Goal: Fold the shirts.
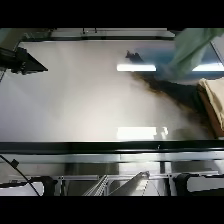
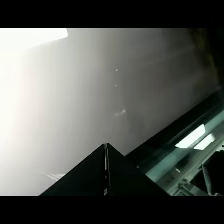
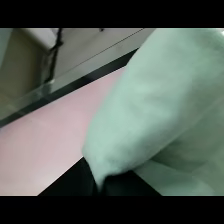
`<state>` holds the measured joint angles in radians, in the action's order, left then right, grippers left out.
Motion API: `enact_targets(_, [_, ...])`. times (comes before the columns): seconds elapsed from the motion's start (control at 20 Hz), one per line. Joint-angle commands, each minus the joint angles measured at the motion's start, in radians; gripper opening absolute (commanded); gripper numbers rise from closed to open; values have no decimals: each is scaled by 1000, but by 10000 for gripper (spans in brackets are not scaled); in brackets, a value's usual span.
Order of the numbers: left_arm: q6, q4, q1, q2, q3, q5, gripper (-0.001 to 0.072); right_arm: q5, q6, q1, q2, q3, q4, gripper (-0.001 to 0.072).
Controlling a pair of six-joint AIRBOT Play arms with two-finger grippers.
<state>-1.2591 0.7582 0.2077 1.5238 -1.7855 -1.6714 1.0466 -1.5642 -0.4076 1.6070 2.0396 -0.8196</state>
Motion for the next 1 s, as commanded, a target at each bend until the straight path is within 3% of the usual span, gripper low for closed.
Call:
enact_targets(0.0, [-42, 9, -129, 0, 0, -24, 10, -56, -6, -225, 55, 0, 62, 13])
enact_targets(0.3, [-45, 45, -343, 0, 0, -6, 11, -201, 203, -362, 131, 0, 338, 14])
enact_targets(0.5, [-80, 104, -397, 0, 0, 29, 11, -193, 588, -384, 135, 3, 731, 14])
enact_targets(0.7, [-119, 107, -398, 0, 0, 18, 11, -150, 530, -399, 117, 2, 563, 14])
enact_targets(0.95, [-130, 106, -399, 0, 0, -5, 11, 2, 142, -447, 76, 1, 96, 12])
